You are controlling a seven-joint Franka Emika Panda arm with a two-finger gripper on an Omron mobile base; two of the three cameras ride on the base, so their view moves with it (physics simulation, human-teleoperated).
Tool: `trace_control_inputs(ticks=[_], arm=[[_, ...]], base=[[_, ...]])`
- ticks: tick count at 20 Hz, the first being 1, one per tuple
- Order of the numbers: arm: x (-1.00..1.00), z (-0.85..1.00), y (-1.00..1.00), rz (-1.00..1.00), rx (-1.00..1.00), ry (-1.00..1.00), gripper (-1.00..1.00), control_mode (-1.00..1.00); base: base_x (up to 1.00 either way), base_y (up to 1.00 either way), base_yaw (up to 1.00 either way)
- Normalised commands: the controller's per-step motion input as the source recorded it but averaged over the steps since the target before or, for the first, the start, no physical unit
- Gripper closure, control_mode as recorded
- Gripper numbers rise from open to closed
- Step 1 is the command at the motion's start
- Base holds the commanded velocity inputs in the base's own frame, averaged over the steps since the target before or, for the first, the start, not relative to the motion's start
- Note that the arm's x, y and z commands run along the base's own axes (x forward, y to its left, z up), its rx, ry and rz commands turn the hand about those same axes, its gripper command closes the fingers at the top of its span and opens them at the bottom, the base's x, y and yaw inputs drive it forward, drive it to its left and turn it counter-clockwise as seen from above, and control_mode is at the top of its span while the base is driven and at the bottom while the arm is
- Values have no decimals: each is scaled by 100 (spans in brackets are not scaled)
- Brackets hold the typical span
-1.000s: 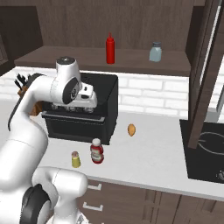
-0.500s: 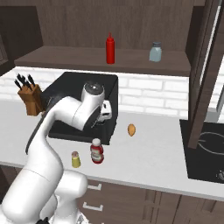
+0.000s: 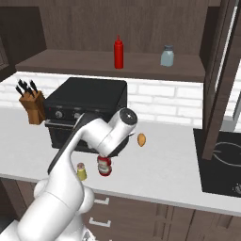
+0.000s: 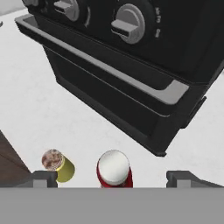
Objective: Put the shaker and condiment bottle from the counter next to their counterparts in the cabinet.
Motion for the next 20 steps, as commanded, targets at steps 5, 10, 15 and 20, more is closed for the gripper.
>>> trace_control_inputs(ticks=[5,10,15,20], arm=[[-9,-22,-17,5,3,-7,-100,-100],[-24,-55,-13,17,1,-11,-100,-100],[-13,-33,0,19,5,-10,-100,-100],[-6,-21,0,15,6,-2,-100,-100]], base=[[0,0,0],[0,0,0],[0,0,0],[0,0,0]])
